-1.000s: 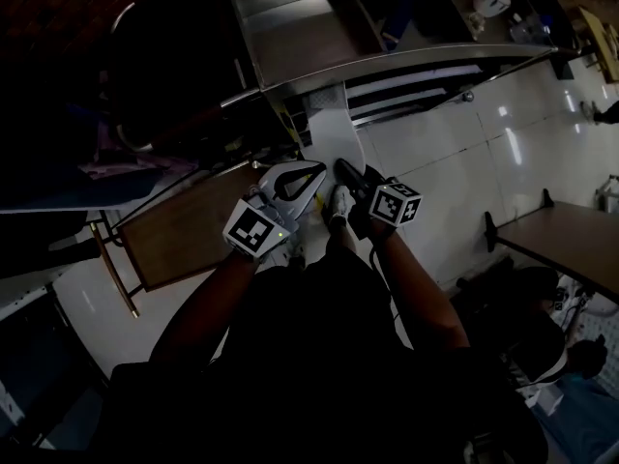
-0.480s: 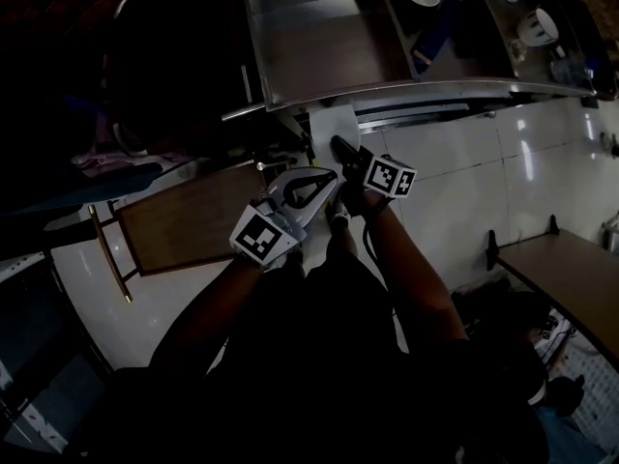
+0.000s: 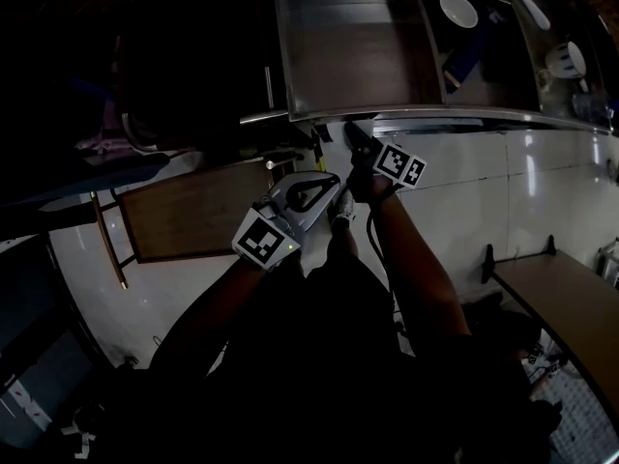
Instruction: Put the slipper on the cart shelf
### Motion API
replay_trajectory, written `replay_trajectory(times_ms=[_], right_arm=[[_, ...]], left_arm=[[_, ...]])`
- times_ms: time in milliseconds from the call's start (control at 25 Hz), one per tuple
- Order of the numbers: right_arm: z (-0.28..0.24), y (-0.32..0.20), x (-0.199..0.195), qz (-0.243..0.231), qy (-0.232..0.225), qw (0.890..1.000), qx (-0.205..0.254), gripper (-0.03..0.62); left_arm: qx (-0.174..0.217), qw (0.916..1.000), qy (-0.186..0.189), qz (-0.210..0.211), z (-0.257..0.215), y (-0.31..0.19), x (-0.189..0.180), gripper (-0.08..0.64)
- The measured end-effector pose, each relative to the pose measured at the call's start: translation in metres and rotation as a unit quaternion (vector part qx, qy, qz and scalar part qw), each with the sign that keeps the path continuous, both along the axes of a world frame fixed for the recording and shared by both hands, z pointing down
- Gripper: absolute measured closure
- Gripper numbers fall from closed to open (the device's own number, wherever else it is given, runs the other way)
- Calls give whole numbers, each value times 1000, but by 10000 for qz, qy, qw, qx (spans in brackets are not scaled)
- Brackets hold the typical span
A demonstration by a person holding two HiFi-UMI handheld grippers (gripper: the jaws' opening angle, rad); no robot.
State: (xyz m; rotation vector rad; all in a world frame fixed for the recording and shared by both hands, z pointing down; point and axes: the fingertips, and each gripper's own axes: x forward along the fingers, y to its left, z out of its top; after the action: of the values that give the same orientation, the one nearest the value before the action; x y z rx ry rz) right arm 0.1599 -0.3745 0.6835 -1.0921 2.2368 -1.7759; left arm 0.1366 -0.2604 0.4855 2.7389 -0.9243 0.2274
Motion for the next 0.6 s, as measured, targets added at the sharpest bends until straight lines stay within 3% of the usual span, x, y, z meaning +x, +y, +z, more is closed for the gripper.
replay_trajectory(times_ms=[600], right_arm=[[1,-19,-3,178,52,9998,-4,520]], left_arm=[[-44,10000,29,-41,8,-6,-1,557]])
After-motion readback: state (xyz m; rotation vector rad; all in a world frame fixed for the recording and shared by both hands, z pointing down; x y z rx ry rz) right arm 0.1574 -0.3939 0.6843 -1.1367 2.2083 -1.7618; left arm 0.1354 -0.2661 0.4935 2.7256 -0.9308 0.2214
